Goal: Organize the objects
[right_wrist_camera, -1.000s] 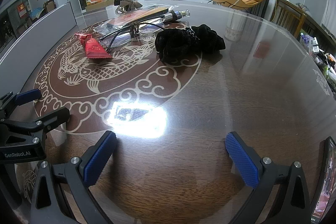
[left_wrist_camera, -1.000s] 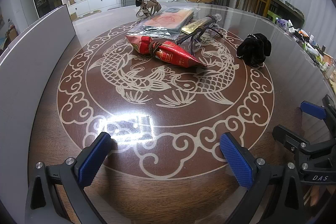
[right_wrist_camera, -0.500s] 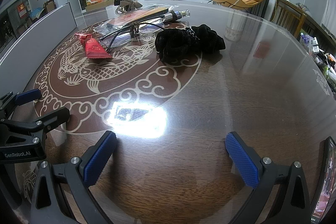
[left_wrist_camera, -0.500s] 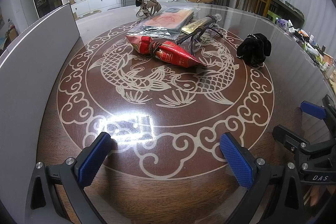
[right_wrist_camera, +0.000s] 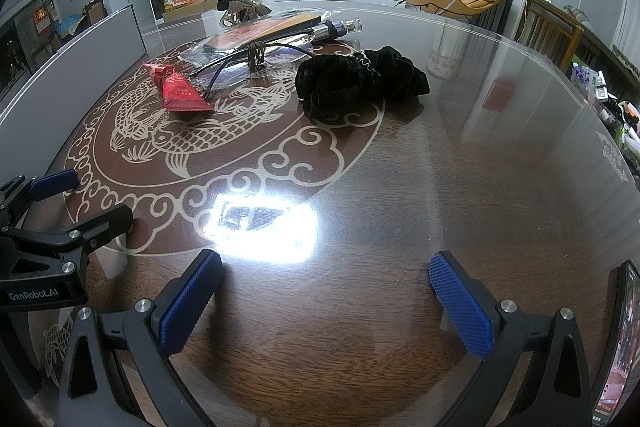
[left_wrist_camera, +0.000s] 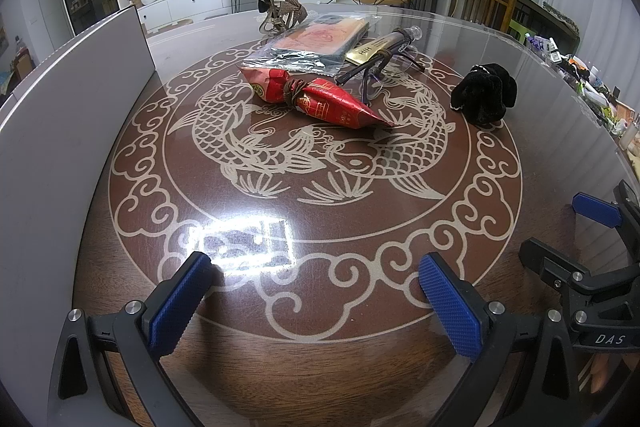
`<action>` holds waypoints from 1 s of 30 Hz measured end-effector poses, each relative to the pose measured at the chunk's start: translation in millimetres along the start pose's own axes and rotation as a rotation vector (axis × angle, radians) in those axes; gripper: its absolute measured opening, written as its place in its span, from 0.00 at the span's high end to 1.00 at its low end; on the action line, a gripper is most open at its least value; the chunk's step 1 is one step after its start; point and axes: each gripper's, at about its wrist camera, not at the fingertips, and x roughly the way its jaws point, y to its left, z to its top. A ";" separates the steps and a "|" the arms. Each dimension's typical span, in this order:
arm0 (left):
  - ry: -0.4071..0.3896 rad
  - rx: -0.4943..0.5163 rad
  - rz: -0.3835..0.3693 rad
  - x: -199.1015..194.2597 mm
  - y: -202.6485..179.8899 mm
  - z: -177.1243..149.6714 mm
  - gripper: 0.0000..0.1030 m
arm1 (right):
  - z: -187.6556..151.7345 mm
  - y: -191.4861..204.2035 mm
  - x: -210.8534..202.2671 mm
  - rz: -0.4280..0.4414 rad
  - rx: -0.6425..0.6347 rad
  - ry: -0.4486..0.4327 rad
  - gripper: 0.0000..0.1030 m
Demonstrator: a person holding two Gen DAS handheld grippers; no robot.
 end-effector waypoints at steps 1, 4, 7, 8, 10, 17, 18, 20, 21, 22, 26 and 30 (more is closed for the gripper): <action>0.000 0.000 0.000 -0.1 0.0 -0.2 0.00 | 0.0 0.1 0.1 0.000 0.000 0.000 0.00; 0.000 0.000 0.000 0.2 0.2 0.2 0.00 | 0.0 0.1 0.2 0.000 0.000 0.000 0.00; 0.000 0.000 0.000 -0.2 0.1 -0.3 0.00 | 0.0 0.1 0.2 0.000 0.000 0.000 0.00; 0.000 0.000 0.000 -0.1 0.1 -0.3 0.00 | 0.0 0.1 0.2 0.000 0.000 0.000 0.00; 0.000 0.000 0.000 0.1 0.3 0.1 0.00 | 0.0 0.1 0.2 0.000 0.000 0.000 0.00; 0.000 0.001 -0.001 -0.2 0.3 -0.5 0.00 | 0.0 0.1 0.3 0.000 0.000 0.000 0.00; 0.000 0.001 -0.001 -0.1 0.4 -0.4 0.00 | 0.0 0.0 0.3 0.000 0.000 0.000 0.00; 0.000 0.001 -0.001 -0.2 0.4 -0.6 0.00 | 0.0 0.1 0.4 0.000 0.001 0.000 0.00; 0.000 0.001 -0.001 -0.2 0.4 -0.6 0.00 | 0.0 -0.2 0.0 0.000 0.000 0.000 0.00; 0.000 0.001 -0.001 0.3 0.6 0.2 0.00 | 0.0 0.1 0.4 0.000 0.001 0.000 0.00; 0.000 0.001 -0.001 -0.2 0.5 -0.7 0.00 | 0.0 0.0 0.3 0.000 0.001 0.000 0.00; -0.001 0.009 -0.007 -0.2 0.6 -0.7 0.00 | 0.0 0.1 0.5 0.000 0.001 0.000 0.00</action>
